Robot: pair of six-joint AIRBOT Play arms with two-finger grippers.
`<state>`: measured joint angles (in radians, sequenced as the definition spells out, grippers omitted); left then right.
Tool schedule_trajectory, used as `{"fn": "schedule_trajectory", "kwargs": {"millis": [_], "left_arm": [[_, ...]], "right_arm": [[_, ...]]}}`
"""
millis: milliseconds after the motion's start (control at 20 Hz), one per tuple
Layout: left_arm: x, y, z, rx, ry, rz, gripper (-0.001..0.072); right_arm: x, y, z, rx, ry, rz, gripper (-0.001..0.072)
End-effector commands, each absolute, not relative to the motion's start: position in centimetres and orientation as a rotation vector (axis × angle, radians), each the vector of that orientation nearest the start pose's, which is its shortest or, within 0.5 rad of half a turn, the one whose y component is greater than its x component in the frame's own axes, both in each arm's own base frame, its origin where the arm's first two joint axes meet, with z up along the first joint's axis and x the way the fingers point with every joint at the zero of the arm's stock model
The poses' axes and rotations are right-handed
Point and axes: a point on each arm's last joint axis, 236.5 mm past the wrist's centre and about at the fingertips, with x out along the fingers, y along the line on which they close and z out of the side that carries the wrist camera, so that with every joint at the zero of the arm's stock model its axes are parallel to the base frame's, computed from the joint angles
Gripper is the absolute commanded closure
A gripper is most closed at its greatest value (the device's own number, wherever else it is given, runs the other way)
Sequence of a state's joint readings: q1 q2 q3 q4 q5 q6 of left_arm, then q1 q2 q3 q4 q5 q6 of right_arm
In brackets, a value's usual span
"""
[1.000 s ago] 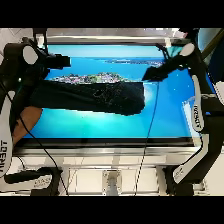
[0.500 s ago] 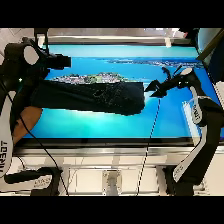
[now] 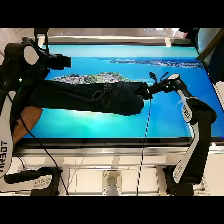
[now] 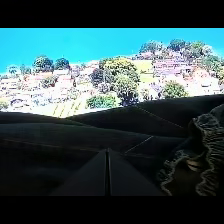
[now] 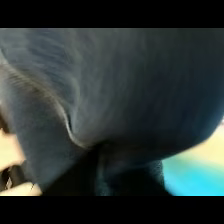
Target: Fold the clothes and pants, and hang the long-sleeved shirts on hangers.
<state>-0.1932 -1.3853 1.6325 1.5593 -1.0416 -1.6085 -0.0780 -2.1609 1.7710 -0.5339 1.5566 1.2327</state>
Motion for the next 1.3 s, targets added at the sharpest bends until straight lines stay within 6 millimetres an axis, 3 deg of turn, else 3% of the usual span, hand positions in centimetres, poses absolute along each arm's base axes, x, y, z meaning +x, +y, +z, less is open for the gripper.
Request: {"fn": "schedule_trajectory", "kwargs": {"millis": [0,150,300,400,500,600,650,750,900,1050,1250], "left_arm": [[48.0,-9.6,15.7,0.043,0.86,-0.17,0.0692],[46.9,-9.2,16.3,0.05,0.876,-0.165,0.0692],[45.7,-10.5,18.8,0.048,0.824,-0.201,0.0692],[44.1,-13.9,20.1,0.063,0.801,-0.281,0.0692],[42.3,-18.9,19.7,0.107,0.805,-0.391,0.0692],[40.5,-24.5,16.7,0.175,0.848,-0.504,0.0692],[39.6,-27.3,14.2,0.229,0.88,-0.564,0.0692],[38.7,-32.4,8.5,0.297,0.94,-0.641,0.0692],[39.2,-38.0,1.1,0.332,0.951,-0.7,0.0693],[40.1,-39.7,-3.3,0.274,0.976,-0.671,0.0692],[40.6,-39.3,-5.8,0.281,1.013,-0.652,0.0693]], "right_arm": [[43.9,18.8,-4.0,0.794,1.548,1.037,0.0664],[43.9,16.7,-0.3,0.698,1.496,0.998,0.0664],[43.6,11.4,3.0,0.597,1.49,0.791,0.0665],[43.0,8.2,5.4,0.551,1.465,0.681,0.0665],[42.1,5.0,6.6,0.512,1.468,0.539,0.0665],[41.1,2.0,6.5,0.503,1.512,0.38,0.0665],[40.2,1.3,6.4,0.514,1.558,0.334,0.0665],[39.5,1.3,6.3,0.509,1.584,0.338,0.0665],[40.1,3.1,6.8,0.496,1.562,0.389,0.0665],[43.4,5.0,8.4,0.476,1.402,0.441,0.0664],[47.3,8.5,12.7,0.487,1.191,0.519,0.0664]]}}
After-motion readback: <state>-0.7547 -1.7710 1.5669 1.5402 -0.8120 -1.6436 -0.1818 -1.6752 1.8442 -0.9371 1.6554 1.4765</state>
